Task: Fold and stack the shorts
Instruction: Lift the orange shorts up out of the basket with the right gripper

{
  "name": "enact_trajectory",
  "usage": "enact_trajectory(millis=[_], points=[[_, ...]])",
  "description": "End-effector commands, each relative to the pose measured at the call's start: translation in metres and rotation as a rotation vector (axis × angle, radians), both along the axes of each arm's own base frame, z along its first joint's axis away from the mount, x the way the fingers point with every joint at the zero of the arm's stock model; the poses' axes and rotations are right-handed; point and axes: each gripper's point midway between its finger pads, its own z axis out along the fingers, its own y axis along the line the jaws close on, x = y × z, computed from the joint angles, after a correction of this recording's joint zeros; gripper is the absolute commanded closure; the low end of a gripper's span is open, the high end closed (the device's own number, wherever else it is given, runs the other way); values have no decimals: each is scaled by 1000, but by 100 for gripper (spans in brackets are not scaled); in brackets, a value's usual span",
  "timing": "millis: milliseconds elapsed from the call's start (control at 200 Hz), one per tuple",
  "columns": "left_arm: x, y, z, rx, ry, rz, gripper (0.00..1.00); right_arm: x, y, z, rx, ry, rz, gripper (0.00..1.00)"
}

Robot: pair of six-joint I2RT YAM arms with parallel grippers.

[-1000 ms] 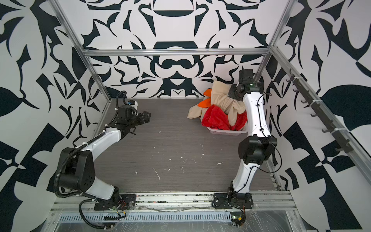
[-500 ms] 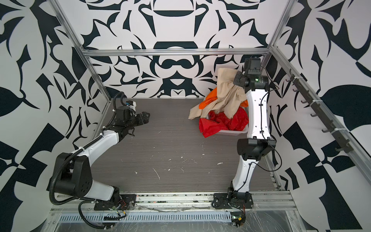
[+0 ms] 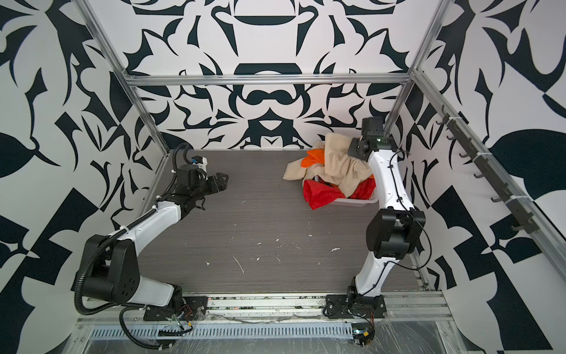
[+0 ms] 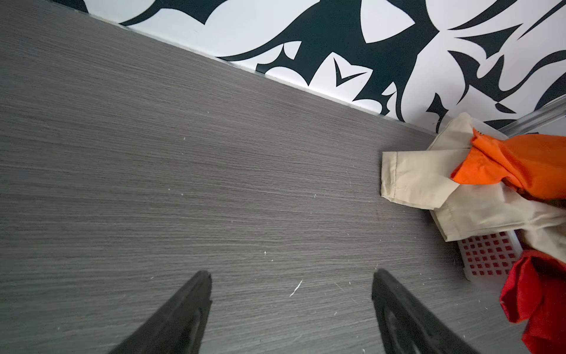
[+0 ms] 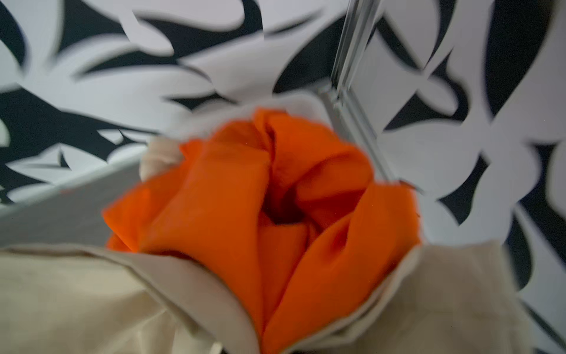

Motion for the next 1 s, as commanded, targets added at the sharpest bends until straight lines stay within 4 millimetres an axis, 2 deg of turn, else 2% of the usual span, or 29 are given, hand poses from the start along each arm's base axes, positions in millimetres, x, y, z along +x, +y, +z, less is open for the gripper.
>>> enact_trajectory(millis=[0, 75, 150, 180, 265, 330, 435, 530, 620, 635, 700, 795, 955, 1000], points=[[-2, -1, 5, -6, -13, -4, 14, -1, 18, -6, 93, -29, 46, 97], [-3, 0, 5, -2, -14, -3, 14, -15, 35, -4, 155, 22, 104, 77], [-2, 0, 4, 0, -10, -3, 14, -30, 45, 23, 163, 19, 141, 48], [-2, -1, 4, -1, -8, -4, 14, -35, 46, 38, 154, 4, 149, 41], [-1, -3, 2, -9, 0, -8, 14, -43, 40, 80, 102, -56, 141, 37], [-1, -4, 2, -17, 1, -10, 14, -40, 30, 102, 36, -98, 126, 35], [-1, -5, 1, -24, 7, -13, 14, -20, 4, 111, -106, -93, 70, 31], [-2, -3, 3, -20, 0, -9, 14, 4, -12, 108, -164, -62, 46, 26], [-1, -1, 5, -9, -7, -2, 14, 28, -27, 92, -151, -29, 25, 22], [-1, -1, 5, -8, -8, -1, 14, 32, -29, 95, -149, -45, 20, 22], [-1, 0, 6, -2, -9, 1, 14, 48, -34, 84, -115, -50, 14, 16], [-1, 1, 5, 4, -7, 6, 14, 68, -38, 65, -62, -57, 5, 1], [0, 1, 0, 8, 1, 9, 14, 92, -32, 29, 8, -54, 28, 1], [1, 1, -1, 9, 3, 9, 14, 97, -30, 20, 24, -49, 29, 6]])
